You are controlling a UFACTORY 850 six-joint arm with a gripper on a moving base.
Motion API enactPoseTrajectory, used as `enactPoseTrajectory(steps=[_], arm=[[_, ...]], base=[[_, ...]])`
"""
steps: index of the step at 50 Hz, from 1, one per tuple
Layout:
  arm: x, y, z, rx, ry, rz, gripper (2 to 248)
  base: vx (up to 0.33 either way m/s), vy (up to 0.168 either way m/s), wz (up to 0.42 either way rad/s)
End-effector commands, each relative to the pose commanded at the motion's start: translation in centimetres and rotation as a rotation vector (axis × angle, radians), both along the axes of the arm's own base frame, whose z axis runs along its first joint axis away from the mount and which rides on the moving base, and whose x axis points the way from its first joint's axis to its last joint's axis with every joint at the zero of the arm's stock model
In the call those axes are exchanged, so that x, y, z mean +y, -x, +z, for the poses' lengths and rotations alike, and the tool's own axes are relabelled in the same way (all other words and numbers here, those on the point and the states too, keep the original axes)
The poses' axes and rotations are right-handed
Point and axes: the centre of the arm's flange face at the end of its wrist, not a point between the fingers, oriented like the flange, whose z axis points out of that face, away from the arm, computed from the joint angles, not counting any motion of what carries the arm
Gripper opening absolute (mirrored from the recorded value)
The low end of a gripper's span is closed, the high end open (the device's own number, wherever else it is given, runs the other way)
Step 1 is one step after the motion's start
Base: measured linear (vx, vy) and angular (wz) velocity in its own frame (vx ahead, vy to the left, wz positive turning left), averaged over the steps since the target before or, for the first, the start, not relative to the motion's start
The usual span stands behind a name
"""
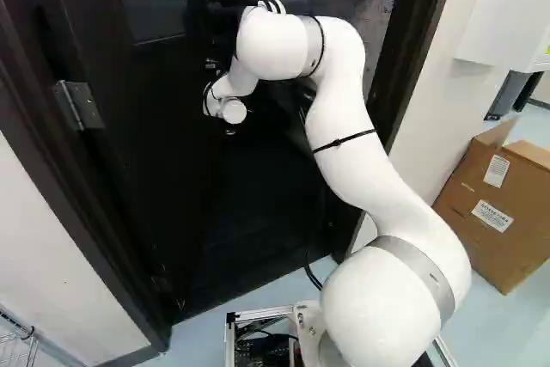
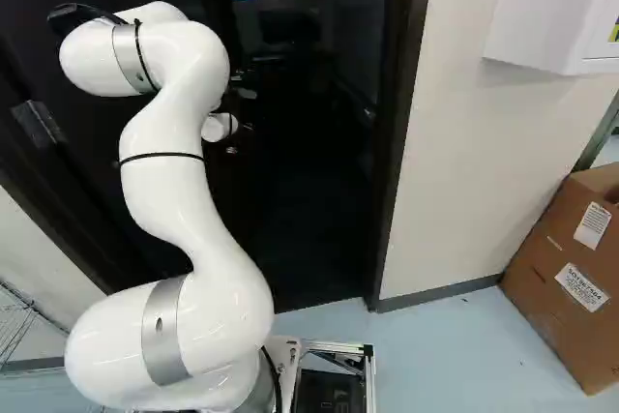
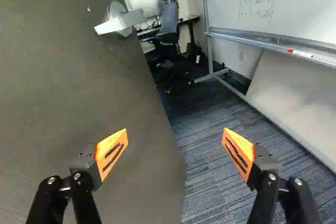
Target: Open the door and move inside
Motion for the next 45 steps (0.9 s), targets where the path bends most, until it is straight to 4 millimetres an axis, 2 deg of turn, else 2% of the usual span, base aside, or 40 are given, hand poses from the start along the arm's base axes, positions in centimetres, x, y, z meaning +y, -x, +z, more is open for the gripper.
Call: enactPoseTrajectory(steps=[45], arm=[[-5.7, 6.5, 1.9, 0.013, 0.096, 0.057, 247]], base=[[0.0, 0.0, 0.0]])
